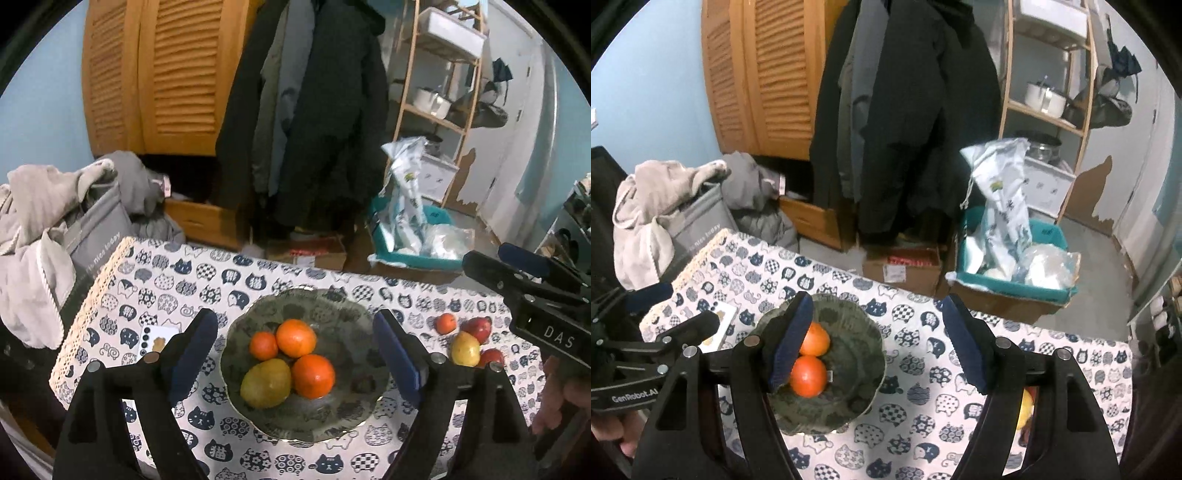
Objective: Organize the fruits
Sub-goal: 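Raise both tools away from the bowl toward the pear and apples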
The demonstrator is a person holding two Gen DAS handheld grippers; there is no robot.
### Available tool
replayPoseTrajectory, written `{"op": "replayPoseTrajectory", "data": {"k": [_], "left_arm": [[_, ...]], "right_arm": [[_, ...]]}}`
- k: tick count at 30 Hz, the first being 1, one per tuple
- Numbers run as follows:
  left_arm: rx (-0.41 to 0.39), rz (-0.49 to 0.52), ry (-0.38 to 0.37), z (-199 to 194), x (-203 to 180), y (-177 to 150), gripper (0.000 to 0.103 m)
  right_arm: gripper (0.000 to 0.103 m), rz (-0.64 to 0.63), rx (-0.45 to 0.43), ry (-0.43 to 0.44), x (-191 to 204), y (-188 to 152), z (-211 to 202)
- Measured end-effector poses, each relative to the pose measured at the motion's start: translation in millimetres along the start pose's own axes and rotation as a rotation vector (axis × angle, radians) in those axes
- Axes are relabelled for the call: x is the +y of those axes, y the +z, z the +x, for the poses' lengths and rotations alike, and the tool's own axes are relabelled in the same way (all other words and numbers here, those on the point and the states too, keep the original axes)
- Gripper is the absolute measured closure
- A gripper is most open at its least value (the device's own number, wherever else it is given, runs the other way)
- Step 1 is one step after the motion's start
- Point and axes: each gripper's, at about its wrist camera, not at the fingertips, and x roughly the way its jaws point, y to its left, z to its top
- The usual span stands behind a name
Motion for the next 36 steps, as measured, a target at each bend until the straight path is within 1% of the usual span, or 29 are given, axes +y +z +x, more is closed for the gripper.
{"op": "replayPoseTrajectory", "data": {"k": [6,8,9,12,17,20,23,27,30,36], "left_arm": [[-0.047,0.020,-0.005,-21,-10,4,0.014],[-0.062,0.026,-0.006,-27,-14,5,0.012],[-0.072,0.029,-0.005,-31,-16,5,0.009],[-0.090,0.045,-0.006,-38,-24,4,0.007],[-0.102,0.075,-0.010,-45,-40,3,0.007],[-0.111,0.090,-0.019,-50,-51,3,0.003],[-0.123,0.113,-0.032,-54,-65,3,0.002],[-0.116,0.148,-0.046,-54,-84,2,0.001],[-0.104,0.162,-0.065,-52,-97,1,0.001],[-0.073,0.210,-0.102,-41,-133,-3,0.001]], "right_arm": [[0.030,-0.002,-0.036,-0.009,-11,-4,-25],[0.030,-0.008,-0.048,-0.017,-15,-6,-33],[0.030,-0.007,-0.055,-0.021,-17,-7,-39],[0.025,-0.008,-0.075,-0.036,-25,-12,-53],[0.023,-0.003,-0.111,-0.055,-42,-22,-78],[0.023,0.003,-0.123,-0.071,-54,-29,-90],[0.022,0.013,-0.132,-0.092,-67,-37,-101],[0.021,0.035,-0.133,-0.135,-88,-46,-113],[0.020,0.063,-0.135,-0.149,-104,-53,-119],[0.020,0.107,-0.102,-0.233,-143,-71,-119]]}}
